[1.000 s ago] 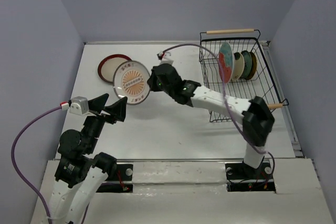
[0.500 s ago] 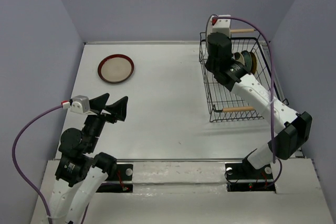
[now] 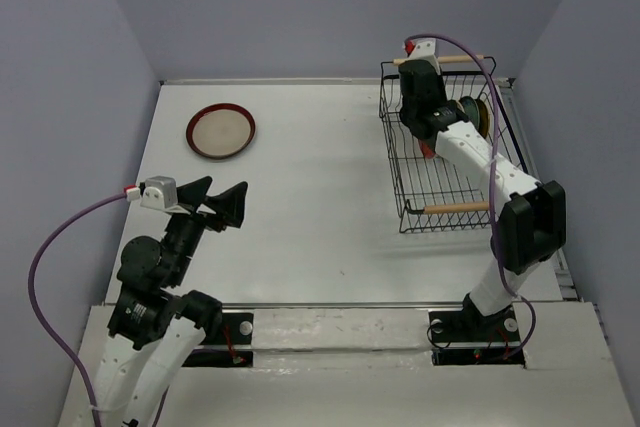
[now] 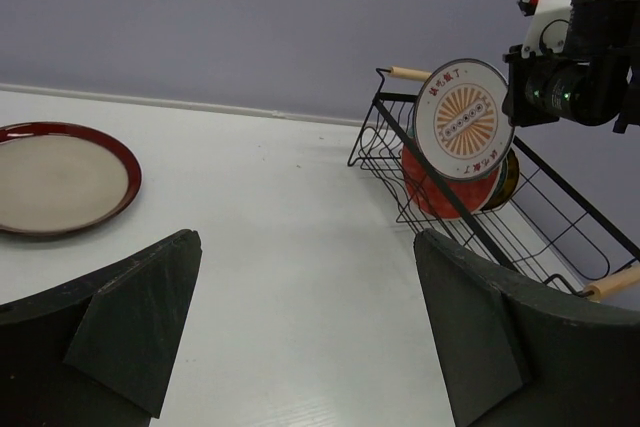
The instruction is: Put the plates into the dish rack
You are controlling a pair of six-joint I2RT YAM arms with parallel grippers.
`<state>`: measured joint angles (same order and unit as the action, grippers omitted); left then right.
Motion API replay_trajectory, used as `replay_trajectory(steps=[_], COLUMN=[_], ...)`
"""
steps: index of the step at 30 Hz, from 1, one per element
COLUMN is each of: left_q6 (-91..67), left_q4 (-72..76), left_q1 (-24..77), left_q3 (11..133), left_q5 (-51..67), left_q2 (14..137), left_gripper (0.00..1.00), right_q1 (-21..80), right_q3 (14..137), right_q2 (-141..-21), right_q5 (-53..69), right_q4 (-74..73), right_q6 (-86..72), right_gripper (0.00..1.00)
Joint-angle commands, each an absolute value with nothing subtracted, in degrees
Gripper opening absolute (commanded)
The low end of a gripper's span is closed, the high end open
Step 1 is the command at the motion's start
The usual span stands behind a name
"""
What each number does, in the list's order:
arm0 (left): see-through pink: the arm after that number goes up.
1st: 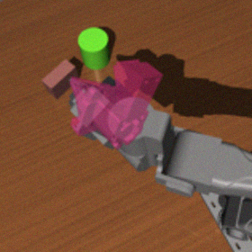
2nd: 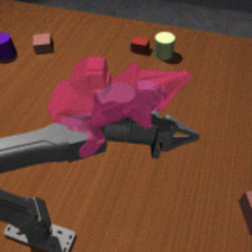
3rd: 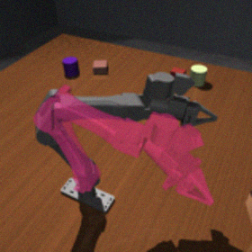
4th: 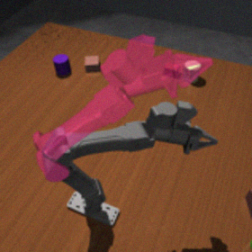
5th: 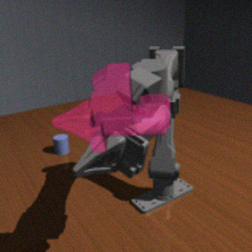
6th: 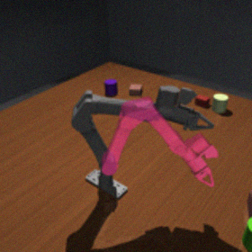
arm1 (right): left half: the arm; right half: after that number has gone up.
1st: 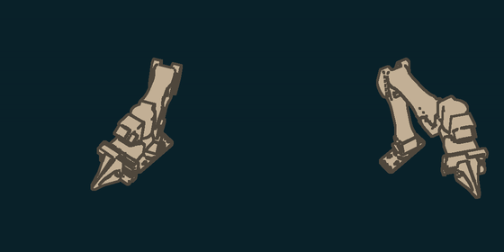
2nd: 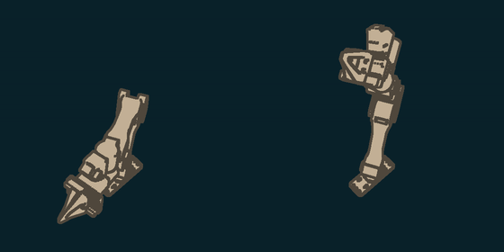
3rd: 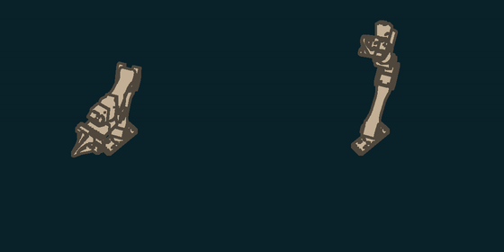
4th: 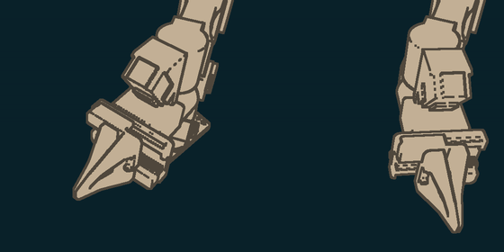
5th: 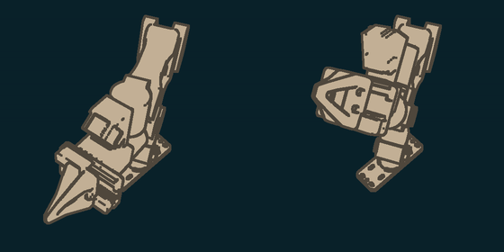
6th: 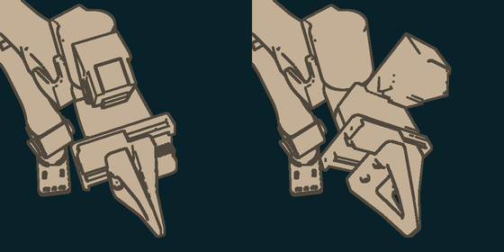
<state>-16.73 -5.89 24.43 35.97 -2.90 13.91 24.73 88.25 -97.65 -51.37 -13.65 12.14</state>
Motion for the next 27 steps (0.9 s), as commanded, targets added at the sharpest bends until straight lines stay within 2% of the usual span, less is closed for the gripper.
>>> replay_trajectory(steps=[1, 9, 16, 27], left_q6=[-15.7, -15.9, -16.1, -16.2], left_q4=[-3.3, -3.2, -3.1, -2.9], left_q1=[24.8, 24.8, 24.8, 24.8], left_q3=[35.2, 35.2, 35.1, 35.2], left_q5=[-2.1, -2.1, -2.8, -2.6], left_q2=[15.1, 15.9, 16.3, 16.6], left_gripper=[0.99, 0.99, 0.99, 0.99], right_q1=[22.9, 20.5, 20.0, 20.0], right_q3=[89.4, 90.0, 89.9, 88.8], right_q2=[-97.5, -102.1, -105.5, -96.9], right_q5=[-48.4, -43.9, -46.6, -47.6], right_q4=[-12.0, -12.9, -13.5, -16.1], right_q6=[9.8, 7.6, 6.9, 4.0], right_gripper=[0.07, 0.07, 0.07, 0.07])
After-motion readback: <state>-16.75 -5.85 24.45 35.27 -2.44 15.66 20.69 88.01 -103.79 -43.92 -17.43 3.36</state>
